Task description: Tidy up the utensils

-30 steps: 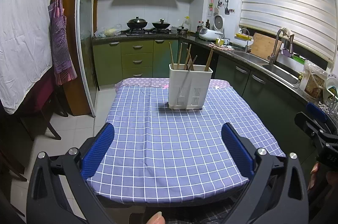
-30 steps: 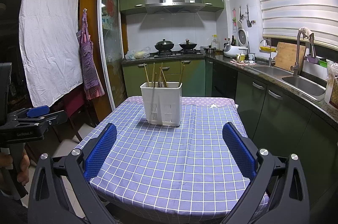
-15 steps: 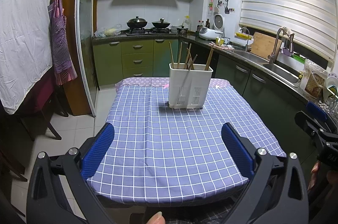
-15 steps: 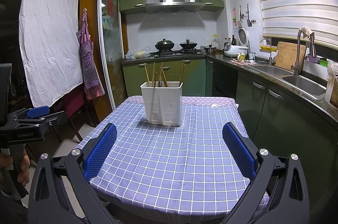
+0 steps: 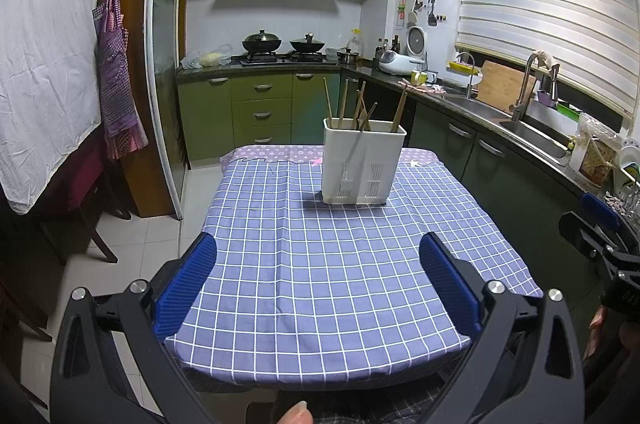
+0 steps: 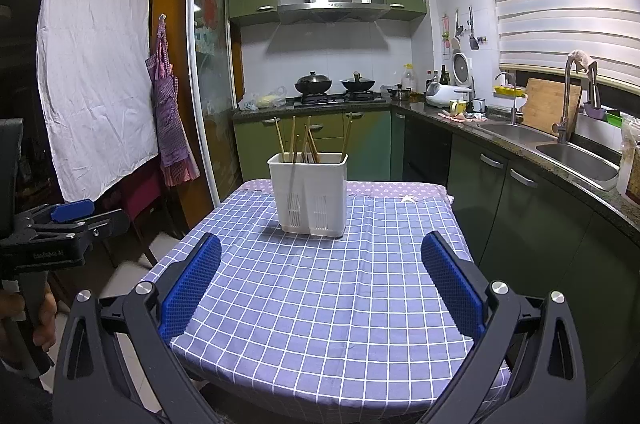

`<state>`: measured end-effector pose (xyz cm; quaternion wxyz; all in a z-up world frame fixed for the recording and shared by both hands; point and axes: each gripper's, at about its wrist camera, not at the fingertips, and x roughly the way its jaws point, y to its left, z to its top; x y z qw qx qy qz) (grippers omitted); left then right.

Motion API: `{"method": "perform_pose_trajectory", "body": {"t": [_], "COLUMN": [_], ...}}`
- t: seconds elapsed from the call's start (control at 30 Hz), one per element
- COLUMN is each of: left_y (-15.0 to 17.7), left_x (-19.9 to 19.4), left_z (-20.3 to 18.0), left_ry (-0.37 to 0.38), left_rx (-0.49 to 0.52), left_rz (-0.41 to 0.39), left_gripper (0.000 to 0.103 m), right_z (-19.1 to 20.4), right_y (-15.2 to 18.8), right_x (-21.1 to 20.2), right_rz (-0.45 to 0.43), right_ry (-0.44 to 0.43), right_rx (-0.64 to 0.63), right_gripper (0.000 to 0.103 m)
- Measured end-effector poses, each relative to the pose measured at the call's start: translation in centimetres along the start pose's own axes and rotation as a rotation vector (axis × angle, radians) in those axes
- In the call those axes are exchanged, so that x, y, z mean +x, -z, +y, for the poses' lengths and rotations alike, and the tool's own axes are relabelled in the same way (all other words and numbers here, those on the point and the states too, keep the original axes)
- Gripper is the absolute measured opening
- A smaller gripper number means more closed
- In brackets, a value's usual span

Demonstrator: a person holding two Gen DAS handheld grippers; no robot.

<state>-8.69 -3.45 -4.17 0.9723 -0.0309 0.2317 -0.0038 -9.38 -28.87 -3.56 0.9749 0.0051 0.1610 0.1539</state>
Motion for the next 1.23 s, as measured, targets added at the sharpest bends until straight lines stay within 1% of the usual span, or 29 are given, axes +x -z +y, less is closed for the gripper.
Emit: {"method": "perform_pose_trajectory", "body": {"t": [0.2,0.33,0.47,0.57,0.67,0.8,0.9,1.03,1.1,1.23], "left_y": [0.0,0.0,-0.1,-0.1,-0.1,-0.1,-0.2,-0.1,-0.1,0.1], "left_x": [0.1,0.7,1.0,0.9,0.9,1.0,1.3,1.6,1.8,2.6], "left_z": [0.4,0.3,0.4,0.4,0.6,0.6,0.8,0.6,0.8,0.9], "left_ry": [-0.007,-0.007,-0.034,-0.048,-0.037,-0.024,-0.024,-0.060,-0.062,-0.089], "left_rx": [-0.003,0.001,0.004,0.007,-0.005,0.004,-0.006,0.007,0.000,0.011], "left_rz": [0.011,0.040,0.050,0.041,0.038,0.031,0.045,0.058,0.064,0.070], "left_gripper": [0.097,0.097,0.097,0.097,0.097,0.096,0.096,0.097,0.097,0.097], "right_z": [0.6,0.6,0.7,0.7,0.9,0.8,0.7,0.7,0.7,0.5], "right_y": [0.3,0.3,0.3,0.3,0.5,0.6,0.4,0.4,0.5,0.8], "right_x": [0.4,0.6,0.7,0.7,0.9,1.0,1.2,1.3,1.4,2.0], "right_rz": [0.007,0.012,0.014,0.016,0.023,0.028,0.033,0.036,0.040,0.054], "right_ry": [-0.001,-0.001,0.000,0.001,-0.001,-0.004,-0.006,-0.005,-0.006,-0.005], "right_rx": [0.002,0.003,0.002,0.003,0.003,0.002,0.003,0.005,0.008,0.012], "right_gripper": [0.099,0.099,0.099,0.099,0.099,0.099,0.099,0.099,0.099,0.099]}}
